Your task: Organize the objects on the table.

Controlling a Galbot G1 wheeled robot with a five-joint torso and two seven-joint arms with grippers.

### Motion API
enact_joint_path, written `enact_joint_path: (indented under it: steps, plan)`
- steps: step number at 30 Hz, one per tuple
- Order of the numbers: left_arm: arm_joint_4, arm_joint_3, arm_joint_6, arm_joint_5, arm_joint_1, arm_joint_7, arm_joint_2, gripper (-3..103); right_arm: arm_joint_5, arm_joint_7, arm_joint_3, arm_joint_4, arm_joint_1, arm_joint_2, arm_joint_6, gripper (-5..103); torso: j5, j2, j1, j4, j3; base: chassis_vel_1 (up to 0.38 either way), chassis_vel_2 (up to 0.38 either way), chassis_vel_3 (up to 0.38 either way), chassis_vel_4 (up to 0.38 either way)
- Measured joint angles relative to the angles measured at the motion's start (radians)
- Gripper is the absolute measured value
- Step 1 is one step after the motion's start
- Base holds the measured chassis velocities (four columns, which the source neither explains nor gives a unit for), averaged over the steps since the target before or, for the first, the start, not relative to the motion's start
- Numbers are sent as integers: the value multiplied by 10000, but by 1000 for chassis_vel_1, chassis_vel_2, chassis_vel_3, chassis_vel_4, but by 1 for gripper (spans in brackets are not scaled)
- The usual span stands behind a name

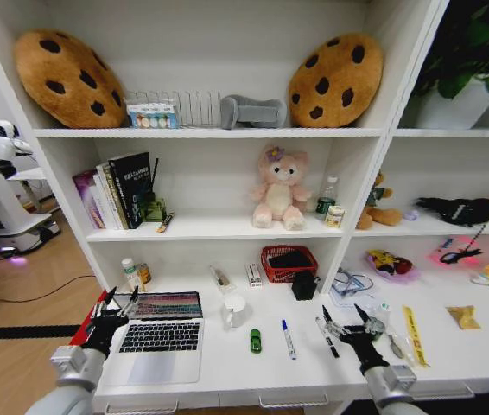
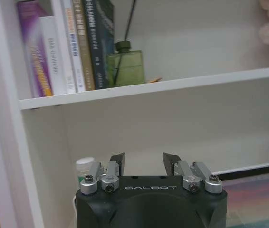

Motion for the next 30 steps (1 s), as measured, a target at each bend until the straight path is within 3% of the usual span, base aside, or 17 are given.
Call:
enact_joint_path:
  steps: [2,3,5,6,8,9,11,12,13,14,15,16,18,24,30]
  plan:
    - [-3,2,115,-300,112,100,1319,37,-58,9,-98,-63,14,181,47,100,1,0,0,-1,1,0,0,0,0]
    - [-3,2,115,-300,112,100,1319,37,-58,9,-98,-63,14,181,47,100,1,0,0,-1,1,0,0,0,0]
    - [29,-8,250,-846,18,115,2405,26,-197,8,-203,-172,-13,332,128,100,1,0,0,-1,1,0,0,0,0]
    - [29,-8,250,-846,18,115,2405,26,-197,8,-203,-172,-13,332,128,100,1,0,0,-1,1,0,0,0,0]
    - [181,-34,329,-1553,-238,166,3515,15,-309,9,-254,-247,-60,429,198,100,-2,-1,1,0,2,0,0,0,0]
    - [181,-34,329,-1553,-238,166,3515,15,-309,9,-254,-247,-60,429,198,100,-2,-1,1,0,2,0,0,0,0]
    - [366,-24,391,-2237,-638,313,4747,5,-357,11,-251,-255,-118,478,237,100,2,-2,2,0,2,0,0,0,0]
    - [366,-24,391,-2237,-638,313,4747,5,-357,11,-251,-255,-118,478,237,100,2,-2,2,0,2,0,0,0,0]
    - [545,104,407,-2587,-974,392,5527,2,-383,13,-241,-255,-174,492,261,100,3,-2,2,-2,2,0,0,0,0]
    - [545,104,407,-2587,-974,392,5527,2,-383,13,-241,-255,-174,492,261,100,3,-2,2,-2,2,0,0,0,0]
    - [779,328,412,-2852,-1299,463,6248,0,-412,17,-234,-249,-220,493,289,100,2,-2,3,-5,2,0,0,0,0]
    - [779,328,412,-2852,-1299,463,6248,0,-412,17,-234,-249,-220,493,289,100,2,-2,3,-5,2,0,0,0,0]
    - [1092,665,354,-3013,-1384,588,7157,0,-420,25,-321,-222,-230,430,314,100,5,-3,3,-2,2,0,0,0,0]
    - [1655,2573,53,-2819,-2211,858,8328,0,-402,40,-341,-149,-328,438,407,100,1,-3,3,-1,2,0,0,0,0]
    - [1537,3048,-116,-2598,-2245,836,8740,0,-399,112,-410,-111,-321,454,413,100,3,-3,3,-1,2,0,0,0,0]
